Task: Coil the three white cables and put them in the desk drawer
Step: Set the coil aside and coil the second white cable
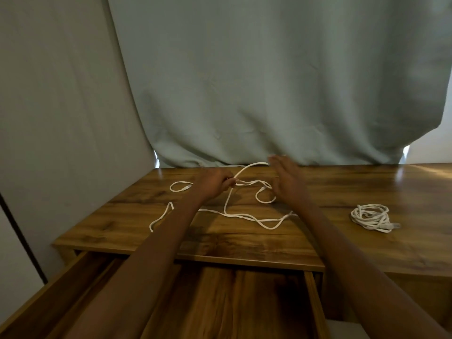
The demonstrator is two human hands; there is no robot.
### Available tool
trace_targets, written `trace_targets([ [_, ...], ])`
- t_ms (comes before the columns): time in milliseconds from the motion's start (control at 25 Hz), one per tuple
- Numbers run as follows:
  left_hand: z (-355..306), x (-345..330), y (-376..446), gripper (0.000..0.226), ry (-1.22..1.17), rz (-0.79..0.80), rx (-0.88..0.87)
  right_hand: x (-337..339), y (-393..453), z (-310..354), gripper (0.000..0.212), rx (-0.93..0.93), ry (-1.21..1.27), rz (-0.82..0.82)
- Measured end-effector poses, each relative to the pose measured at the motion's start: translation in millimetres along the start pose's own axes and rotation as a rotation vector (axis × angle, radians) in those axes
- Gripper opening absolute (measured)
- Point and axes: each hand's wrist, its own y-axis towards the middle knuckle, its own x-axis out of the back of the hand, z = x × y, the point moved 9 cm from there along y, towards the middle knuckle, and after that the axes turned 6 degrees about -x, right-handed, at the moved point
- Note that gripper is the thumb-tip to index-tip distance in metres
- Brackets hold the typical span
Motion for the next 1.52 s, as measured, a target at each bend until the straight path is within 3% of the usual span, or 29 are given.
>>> trace_targets([
  [120,-14,-5,0,0.031,-0.196,0.059,-0.025,-7,7,44,0.05,0.165,0.006,0.063],
  [240,-22,0,-3,0.035,-0.283,0.035,0.002,1,14,63,0.029,0.288,-0.001,-0.024],
  [320,-17,2,-8,0.036,-0.386,-0.007,0.047,2,16,64,0.026,0.33,-0.021,-0.032],
  [560,-11,17,-24,0.032,-0.578,-0.091,0.076,25,24,29,0.02,0.046,0.086,-0.118],
  [640,-16,16,-23,0.032,-0.805,-0.096,0.125,26,29,24,0.021,-0.053,0.121,-0.111],
  [880,-48,2,-22,0.048,-1.598,0.112,0.19,28,51,9,0.026,-0.25,0.106,-0.135],
  [1080,-71,2,-26,0.04,-1.933,0.07,0.216,7,58,12,0.026,-0.206,0.072,0.009],
  [1280,-114,10,-27,0.037,-2.144,0.135,0.086,-11,50,29,0.032,-0.076,0.123,0.098],
  [1400,-129,13,-24,0.04,-2.206,0.019,0.025,-14,46,43,0.028,-0.043,0.165,0.186],
  [1520,-99,28,-16,0.046,-2.224,-0.379,0.11,-16,41,51,0.039,0.022,0.154,0.217],
])
